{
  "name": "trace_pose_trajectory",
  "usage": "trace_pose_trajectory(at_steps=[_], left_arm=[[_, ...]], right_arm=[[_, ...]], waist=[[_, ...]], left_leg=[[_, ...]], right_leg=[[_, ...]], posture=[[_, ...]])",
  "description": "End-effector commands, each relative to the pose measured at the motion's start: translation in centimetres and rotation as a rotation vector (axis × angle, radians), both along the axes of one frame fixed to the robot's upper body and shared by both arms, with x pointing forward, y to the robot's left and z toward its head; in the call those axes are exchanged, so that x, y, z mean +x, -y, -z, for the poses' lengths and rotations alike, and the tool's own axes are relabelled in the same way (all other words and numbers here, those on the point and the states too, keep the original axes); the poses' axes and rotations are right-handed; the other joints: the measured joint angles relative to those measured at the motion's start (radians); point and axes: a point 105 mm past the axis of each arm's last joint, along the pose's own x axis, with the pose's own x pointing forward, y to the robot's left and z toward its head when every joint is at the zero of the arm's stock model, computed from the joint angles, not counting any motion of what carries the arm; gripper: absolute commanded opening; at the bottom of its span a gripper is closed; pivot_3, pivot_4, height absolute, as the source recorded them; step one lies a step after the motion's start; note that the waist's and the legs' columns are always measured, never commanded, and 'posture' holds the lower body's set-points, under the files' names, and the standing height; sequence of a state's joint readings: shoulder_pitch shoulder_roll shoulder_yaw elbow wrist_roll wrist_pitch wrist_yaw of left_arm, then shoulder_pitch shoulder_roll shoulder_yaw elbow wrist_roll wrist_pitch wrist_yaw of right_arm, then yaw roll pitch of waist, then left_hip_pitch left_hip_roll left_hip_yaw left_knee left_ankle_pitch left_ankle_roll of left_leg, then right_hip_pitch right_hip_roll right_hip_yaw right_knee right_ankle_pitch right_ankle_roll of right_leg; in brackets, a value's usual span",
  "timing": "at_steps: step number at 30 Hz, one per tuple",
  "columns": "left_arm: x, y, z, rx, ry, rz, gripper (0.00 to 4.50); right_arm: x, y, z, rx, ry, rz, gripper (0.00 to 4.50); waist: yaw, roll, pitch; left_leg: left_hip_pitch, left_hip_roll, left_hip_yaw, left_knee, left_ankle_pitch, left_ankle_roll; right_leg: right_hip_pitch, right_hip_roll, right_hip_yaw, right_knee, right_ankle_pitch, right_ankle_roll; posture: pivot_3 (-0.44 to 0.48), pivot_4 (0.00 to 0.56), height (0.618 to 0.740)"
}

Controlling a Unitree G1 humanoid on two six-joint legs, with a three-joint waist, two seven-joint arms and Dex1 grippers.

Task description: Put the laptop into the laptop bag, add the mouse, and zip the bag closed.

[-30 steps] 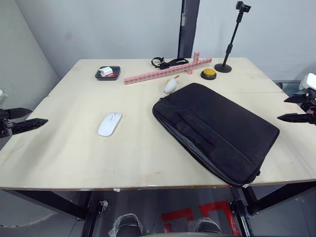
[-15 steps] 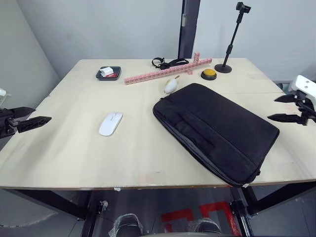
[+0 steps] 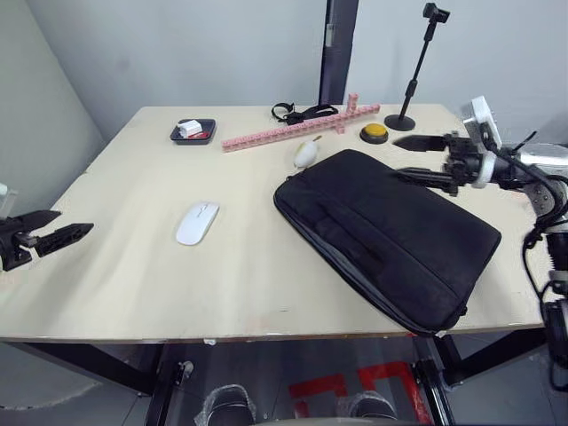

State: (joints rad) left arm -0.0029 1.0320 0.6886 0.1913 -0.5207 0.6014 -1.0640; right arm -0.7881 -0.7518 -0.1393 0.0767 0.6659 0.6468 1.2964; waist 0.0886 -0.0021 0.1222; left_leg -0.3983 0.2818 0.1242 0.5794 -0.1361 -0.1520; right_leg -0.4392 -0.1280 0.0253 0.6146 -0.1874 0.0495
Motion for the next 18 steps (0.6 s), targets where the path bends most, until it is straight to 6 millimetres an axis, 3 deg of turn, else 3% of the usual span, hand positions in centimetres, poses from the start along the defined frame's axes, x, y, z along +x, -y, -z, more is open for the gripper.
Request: trace_pose_trajectory(at_steps=[1,4,6,11,18], left_arm=[[-0.5,0.5,-1.4,-0.004,0.065,-0.019,4.50],[-1.1,1.1,-0.9,-0.014,0.069,-0.038,4.50],[-1.6,1.4,-0.6,-0.026,0.064,-0.043,4.50],[-2.1,2.1,-0.5,-0.027,0.064,-0.046,4.50],[-0.2,5.9,-0.8,-0.047,0.113,-0.005,4.50]], right_arm=[[-2.7,-2.2,-1.1,0.042,0.056,-0.116,4.45],[-4.3,-4.7,-0.6,0.065,0.076,-0.199,4.45],[-4.8,-5.4,-0.9,0.074,0.095,-0.223,4.45],[-4.6,-5.8,-1.5,0.089,0.145,-0.200,4.45],[-4.2,-5.8,-1.0,0.075,0.151,-0.177,4.45]], waist=[[0.008,-0.001,-0.001],[0.008,-0.003,-0.002],[0.006,-0.003,-0.002],[0.003,-0.003,-0.003],[0.003,-0.003,-0.003]], left_leg=[[0.000,0.000,0.000,0.000,0.000,0.000],[0.000,0.000,0.000,0.000,0.000,0.000],[0.001,0.000,0.000,0.000,-0.001,-0.001],[0.002,0.000,0.000,0.000,-0.005,-0.009],[0.002,0.000,0.000,-0.001,-0.005,-0.008]], right_leg=[[0.000,0.000,0.000,0.000,0.000,0.000],[0.001,0.000,0.000,0.000,0.000,0.000],[0.001,0.000,0.000,0.000,0.000,0.000],[0.002,0.000,0.000,0.000,0.000,0.000],[0.001,0.000,0.000,0.000,0.000,0.001]], posture=[[0.000,0.150,0.740],[0.000,0.150,0.740],[0.000,0.150,0.740],[0.000,0.150,0.740],[0.000,0.150,0.740]])
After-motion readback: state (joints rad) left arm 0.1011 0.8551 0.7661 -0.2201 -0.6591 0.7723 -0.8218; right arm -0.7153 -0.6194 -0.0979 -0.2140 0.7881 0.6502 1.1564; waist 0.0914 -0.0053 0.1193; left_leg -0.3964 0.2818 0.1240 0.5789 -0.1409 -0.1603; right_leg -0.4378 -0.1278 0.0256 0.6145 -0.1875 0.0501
